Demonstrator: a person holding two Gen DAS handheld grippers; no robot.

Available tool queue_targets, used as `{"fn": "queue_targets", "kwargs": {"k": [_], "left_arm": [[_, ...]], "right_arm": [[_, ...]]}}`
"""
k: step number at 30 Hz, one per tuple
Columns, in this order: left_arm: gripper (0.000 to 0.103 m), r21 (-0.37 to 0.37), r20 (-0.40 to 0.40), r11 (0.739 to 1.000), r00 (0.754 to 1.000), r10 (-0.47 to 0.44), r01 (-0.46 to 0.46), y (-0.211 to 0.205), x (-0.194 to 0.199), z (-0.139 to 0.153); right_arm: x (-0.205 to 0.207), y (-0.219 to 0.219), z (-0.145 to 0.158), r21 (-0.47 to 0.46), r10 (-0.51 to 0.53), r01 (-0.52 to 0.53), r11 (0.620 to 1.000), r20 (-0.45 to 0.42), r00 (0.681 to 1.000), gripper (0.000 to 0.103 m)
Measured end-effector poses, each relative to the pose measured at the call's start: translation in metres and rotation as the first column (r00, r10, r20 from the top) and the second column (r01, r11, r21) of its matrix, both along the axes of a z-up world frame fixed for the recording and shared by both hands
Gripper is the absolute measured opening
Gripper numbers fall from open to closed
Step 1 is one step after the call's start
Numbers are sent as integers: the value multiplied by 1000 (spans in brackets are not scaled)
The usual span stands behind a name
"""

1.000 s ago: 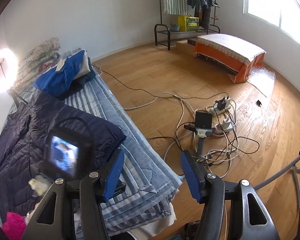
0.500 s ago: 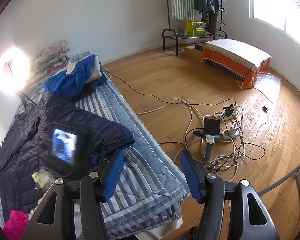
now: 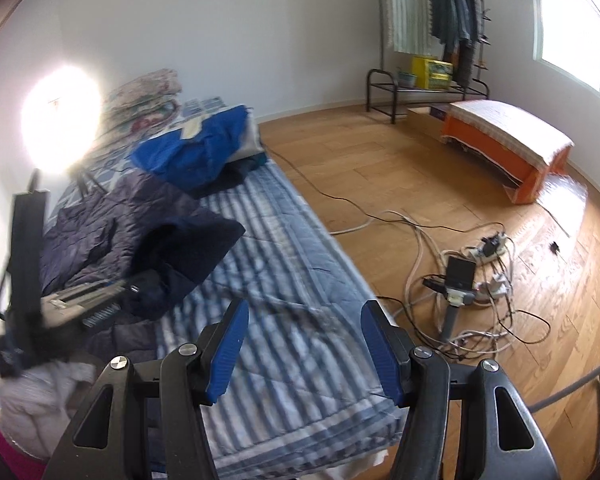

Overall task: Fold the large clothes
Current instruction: 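Carry the held sleeve across the jacket body with the left tool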

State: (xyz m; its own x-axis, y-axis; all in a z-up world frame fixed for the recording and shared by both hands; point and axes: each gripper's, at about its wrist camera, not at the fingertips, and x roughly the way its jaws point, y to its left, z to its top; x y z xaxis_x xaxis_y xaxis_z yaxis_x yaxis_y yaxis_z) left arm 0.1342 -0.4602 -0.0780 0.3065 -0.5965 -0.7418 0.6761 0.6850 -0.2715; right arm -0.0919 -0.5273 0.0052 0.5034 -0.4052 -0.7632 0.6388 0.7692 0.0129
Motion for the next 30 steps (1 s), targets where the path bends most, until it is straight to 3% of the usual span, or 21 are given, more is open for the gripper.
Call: {"fn": "queue_targets", "kwargs": {"k": [6,11,14,18,23,30], "left_arm": [[10,-63,6,989,991,133,-133,74,40,21],[10,-83,1,960,963,269,-268,149,81,24],[10,-84,-19,929,932,361,-361,199,110,18],[10,-72,-67,870,872,484,-488,271,149,-2],[10,-31,-83,812,811,579,-583,329,188,-29],[10,-14,-106,775,771,627,-632,372,232,-58]], "right_arm": [[36,39,2,-12,88,-88,996,-3,996,61],[66,72,-1,-16,159,-159,987,-12,987,61],[82,91,-4,-22,198,-199,980,-23,980,61],[99,112,-9,-32,241,-243,969,-44,969,61],[115,123,-18,-31,277,-280,960,-77,958,61],[127,140,-22,-19,320,-323,946,-90,943,61]]}}
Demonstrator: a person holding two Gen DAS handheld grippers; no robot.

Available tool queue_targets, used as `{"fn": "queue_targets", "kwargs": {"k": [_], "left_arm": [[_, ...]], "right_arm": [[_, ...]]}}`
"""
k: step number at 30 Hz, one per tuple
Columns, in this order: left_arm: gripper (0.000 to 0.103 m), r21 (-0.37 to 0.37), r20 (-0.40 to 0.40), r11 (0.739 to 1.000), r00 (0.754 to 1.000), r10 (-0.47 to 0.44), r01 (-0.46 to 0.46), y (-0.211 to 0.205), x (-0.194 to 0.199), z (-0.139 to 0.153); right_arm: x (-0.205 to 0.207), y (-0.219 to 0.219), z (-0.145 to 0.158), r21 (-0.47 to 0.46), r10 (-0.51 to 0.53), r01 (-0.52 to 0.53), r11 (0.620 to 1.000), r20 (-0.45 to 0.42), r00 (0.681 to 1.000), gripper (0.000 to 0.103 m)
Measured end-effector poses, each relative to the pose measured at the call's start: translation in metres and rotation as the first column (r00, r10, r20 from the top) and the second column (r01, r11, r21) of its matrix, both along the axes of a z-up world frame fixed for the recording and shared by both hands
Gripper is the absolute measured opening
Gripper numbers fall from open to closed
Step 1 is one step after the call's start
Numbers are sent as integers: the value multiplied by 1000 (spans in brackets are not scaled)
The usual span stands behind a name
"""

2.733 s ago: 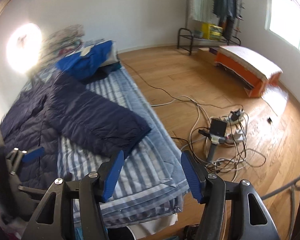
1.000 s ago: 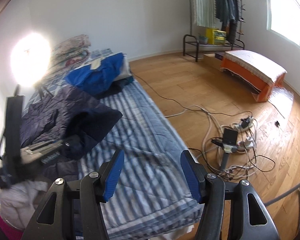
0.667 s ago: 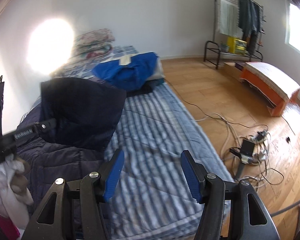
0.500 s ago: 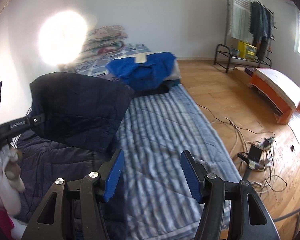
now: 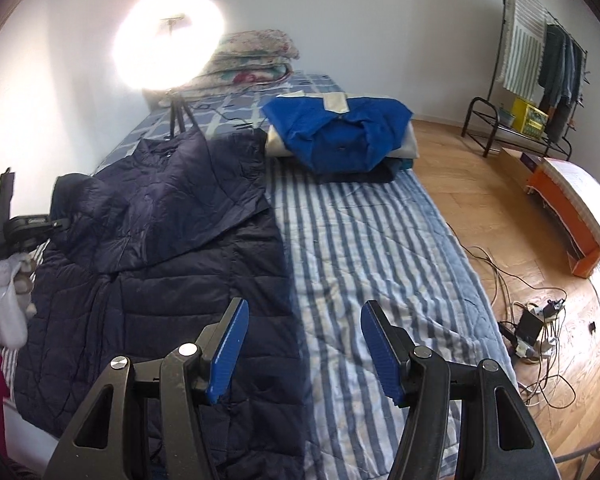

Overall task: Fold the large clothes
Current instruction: 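Carry the held sleeve across the jacket body with the left tool, then open the left tool to release the sleeve on the jacket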

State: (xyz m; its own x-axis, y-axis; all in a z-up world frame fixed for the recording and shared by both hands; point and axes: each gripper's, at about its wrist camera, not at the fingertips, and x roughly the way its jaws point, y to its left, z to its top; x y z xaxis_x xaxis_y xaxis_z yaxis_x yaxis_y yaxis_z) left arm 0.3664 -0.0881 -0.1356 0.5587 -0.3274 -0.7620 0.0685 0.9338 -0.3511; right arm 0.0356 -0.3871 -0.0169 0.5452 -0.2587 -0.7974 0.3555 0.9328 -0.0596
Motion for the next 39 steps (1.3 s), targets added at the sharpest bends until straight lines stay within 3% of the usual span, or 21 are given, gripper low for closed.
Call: {"fn": "queue_targets", "kwargs": {"k": [9,21,26,28,29,30,34,39], "left_arm": [[10,6,52,1000,998,20,-20,18,63,-2],[10,-49,-12,993,995,103,-104,48,129,-52],[10,-1,-42,991,990,136,-136,51,136,-68],[28,42,-52,987,986,159,-157,54,135,-72],[54,56,-59,984,983,173,-169,57,134,-72],[69,58,-58,981,980,190,-187,62,132,-70],[70,116,-3,963,969,246,-244,79,123,-55],[70,155,31,963,975,219,-221,93,102,-27]], "right_arm": [[10,17,-12,-13,60,-61,998,-47,997,61],[21,28,-21,29,101,-100,995,-68,993,61],[25,34,-27,29,119,-117,993,-88,989,61],[26,33,-26,42,118,-115,992,-84,989,61],[25,33,-26,42,119,-116,992,-81,990,61],[25,33,-25,40,120,-117,992,-79,990,61],[23,36,-23,35,131,-129,991,-73,989,61],[21,34,-20,36,127,-125,992,-55,990,61]]}}
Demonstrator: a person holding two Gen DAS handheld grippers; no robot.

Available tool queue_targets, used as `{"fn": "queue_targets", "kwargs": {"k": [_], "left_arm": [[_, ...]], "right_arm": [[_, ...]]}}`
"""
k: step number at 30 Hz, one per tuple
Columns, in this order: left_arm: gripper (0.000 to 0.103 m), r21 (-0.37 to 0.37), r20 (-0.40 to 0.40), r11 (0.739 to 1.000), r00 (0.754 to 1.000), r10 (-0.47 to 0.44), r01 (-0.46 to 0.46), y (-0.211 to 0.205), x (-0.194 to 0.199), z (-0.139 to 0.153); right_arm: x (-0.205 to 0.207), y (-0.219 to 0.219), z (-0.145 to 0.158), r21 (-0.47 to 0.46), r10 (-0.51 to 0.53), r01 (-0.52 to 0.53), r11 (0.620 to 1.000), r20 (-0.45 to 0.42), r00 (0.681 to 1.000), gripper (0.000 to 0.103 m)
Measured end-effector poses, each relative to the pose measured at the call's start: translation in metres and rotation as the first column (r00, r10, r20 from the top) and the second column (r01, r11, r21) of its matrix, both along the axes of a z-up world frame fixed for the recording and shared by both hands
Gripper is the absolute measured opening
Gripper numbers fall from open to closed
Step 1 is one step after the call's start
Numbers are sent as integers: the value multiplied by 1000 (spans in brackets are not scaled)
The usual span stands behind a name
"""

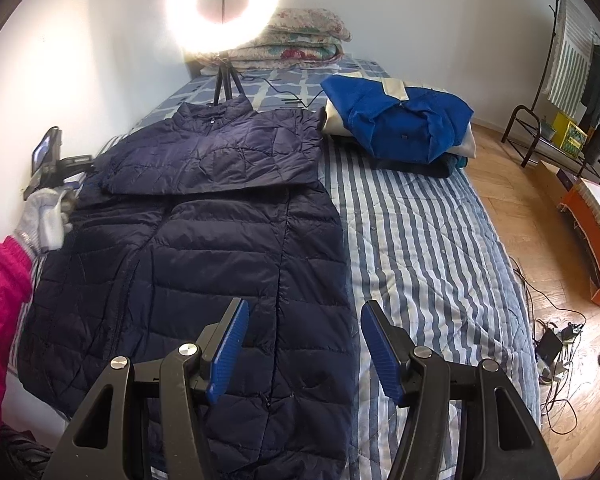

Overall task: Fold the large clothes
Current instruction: 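Open the left tool to release the sleeve on the jacket, then move both tools to the side edge of the jacket body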

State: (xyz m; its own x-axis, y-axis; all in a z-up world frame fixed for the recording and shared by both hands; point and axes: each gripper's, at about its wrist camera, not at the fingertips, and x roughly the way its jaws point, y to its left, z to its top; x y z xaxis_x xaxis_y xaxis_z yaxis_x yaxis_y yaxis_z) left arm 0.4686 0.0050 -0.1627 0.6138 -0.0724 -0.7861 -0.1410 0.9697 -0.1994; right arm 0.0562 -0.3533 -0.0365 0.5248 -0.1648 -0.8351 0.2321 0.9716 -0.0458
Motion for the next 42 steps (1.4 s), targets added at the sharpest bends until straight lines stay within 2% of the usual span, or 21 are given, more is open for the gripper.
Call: {"fn": "queue_targets", "kwargs": {"k": [8,11,15,17,22,25,29,33,37,42], "left_arm": [[70,137,85,984,988,-130,118,4,-71,84],[73,169,102,972,978,-179,161,6,-108,110],[76,199,98,956,966,-238,215,12,-163,129],[76,199,86,951,963,-257,236,16,-190,130],[80,143,20,955,965,-263,258,36,-247,110],[80,109,-35,962,968,-250,252,50,-271,86],[80,58,-122,969,965,-233,241,69,-292,48],[80,-55,-190,980,961,-199,192,93,-301,19],[80,-122,-239,977,950,-200,175,105,-306,-1],[76,-214,-308,968,931,-195,132,117,-310,-24]], "right_arm": [[-15,7,16,-21,48,-46,999,79,996,62],[-21,8,19,-25,63,-60,998,102,993,68],[-29,1,19,-17,71,-70,997,123,990,72],[-33,-3,16,-10,85,-85,996,134,987,80],[-43,-14,-10,-84,155,-147,986,97,983,83],[-45,-29,-27,-76,152,-148,986,58,987,83],[-50,-58,-43,37,97,-98,994,39,995,83],[-55,-73,-54,113,87,-92,989,42,995,83],[-56,-73,-68,175,141,-137,975,-15,990,81],[-56,-80,-91,287,134,-99,953,-105,985,77]]}}
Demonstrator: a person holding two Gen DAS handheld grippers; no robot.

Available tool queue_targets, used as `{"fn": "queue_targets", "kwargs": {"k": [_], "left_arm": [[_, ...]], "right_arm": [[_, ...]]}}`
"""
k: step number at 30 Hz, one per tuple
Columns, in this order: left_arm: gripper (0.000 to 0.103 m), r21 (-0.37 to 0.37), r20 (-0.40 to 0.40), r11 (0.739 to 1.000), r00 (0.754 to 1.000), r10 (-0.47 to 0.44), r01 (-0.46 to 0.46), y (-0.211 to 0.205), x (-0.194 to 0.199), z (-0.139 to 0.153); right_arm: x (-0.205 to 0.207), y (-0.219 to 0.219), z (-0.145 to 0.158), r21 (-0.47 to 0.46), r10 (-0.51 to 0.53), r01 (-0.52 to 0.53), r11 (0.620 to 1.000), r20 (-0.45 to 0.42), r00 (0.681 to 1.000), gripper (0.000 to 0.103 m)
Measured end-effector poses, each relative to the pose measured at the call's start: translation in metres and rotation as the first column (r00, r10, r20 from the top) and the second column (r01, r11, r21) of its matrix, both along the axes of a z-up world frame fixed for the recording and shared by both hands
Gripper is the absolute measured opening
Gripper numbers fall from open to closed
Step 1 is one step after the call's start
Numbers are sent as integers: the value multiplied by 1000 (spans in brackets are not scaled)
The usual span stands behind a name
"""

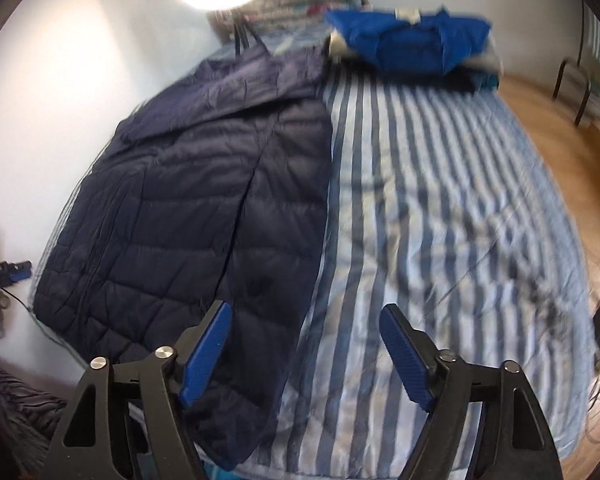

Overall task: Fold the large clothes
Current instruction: 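Move both tools to the side edge of the jacket body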

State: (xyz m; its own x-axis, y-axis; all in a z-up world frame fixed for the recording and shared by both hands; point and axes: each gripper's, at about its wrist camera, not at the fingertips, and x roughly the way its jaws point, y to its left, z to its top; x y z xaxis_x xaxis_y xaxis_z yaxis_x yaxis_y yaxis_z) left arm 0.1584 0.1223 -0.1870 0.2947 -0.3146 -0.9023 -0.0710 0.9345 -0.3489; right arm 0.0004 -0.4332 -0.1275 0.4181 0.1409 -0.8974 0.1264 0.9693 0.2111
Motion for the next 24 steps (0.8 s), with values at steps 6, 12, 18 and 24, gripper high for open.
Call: {"fn": "queue_targets", "kwargs": {"k": [6,12,18,24], "left_arm": [[67,-42,-69,999,998,7,-10,2,-2,-19],[67,-51,-109,999,994,-10,4,-3,-1,-31],[67,-82,-114,997,993,8,-17,2,0,-34],[58,-36,-106,999,994,-3,-1,-4,2,-33]], "right_arm": [[4,-13,-23,93,-33,39,995,-73,997,74],[4,-16,-40,151,-32,53,987,-134,990,67],[4,-8,-41,196,5,22,980,-138,990,63],[8,6,-52,222,60,-18,975,-182,981,58]]}}
